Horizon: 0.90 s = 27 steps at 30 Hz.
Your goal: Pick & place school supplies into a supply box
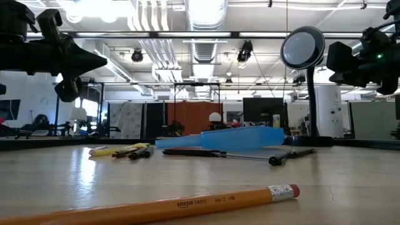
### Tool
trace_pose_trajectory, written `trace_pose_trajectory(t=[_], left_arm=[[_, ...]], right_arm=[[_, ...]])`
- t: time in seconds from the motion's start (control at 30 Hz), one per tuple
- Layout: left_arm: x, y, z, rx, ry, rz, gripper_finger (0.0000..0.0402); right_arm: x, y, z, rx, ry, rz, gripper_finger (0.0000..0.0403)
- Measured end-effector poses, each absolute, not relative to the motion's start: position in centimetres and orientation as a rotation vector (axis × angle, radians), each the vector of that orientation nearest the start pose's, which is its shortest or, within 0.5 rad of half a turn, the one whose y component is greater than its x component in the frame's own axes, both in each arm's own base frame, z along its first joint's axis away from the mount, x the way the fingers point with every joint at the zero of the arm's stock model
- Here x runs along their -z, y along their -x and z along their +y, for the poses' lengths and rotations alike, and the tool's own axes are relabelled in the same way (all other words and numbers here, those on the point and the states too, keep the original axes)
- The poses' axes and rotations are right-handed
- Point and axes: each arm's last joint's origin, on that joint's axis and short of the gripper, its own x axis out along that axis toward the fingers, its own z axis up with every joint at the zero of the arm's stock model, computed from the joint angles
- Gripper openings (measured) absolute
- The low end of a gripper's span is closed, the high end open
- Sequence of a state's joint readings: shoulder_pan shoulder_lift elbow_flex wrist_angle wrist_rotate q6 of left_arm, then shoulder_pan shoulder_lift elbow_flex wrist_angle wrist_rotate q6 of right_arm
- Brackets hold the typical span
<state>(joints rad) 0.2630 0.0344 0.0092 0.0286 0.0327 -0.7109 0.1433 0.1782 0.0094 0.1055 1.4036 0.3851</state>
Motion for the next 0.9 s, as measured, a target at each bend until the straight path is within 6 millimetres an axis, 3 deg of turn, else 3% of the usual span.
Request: trace_pose_trajectory(t=[0.77, 0.9], left_arm=[[-16.66, -9.61, 2.49, -0.22, 0.707, -0.085, 0.0], [-16.67, -9.61, 2.49, -0.219, 0.707, -0.085, 0.0]], right_arm=[[-16.38, -8.74, -1.62, 1.25, -0.287, -0.196, 0.0009], [-16.41, -8.74, -1.62, 1.245, -0.354, -0.246, 0.0009]])
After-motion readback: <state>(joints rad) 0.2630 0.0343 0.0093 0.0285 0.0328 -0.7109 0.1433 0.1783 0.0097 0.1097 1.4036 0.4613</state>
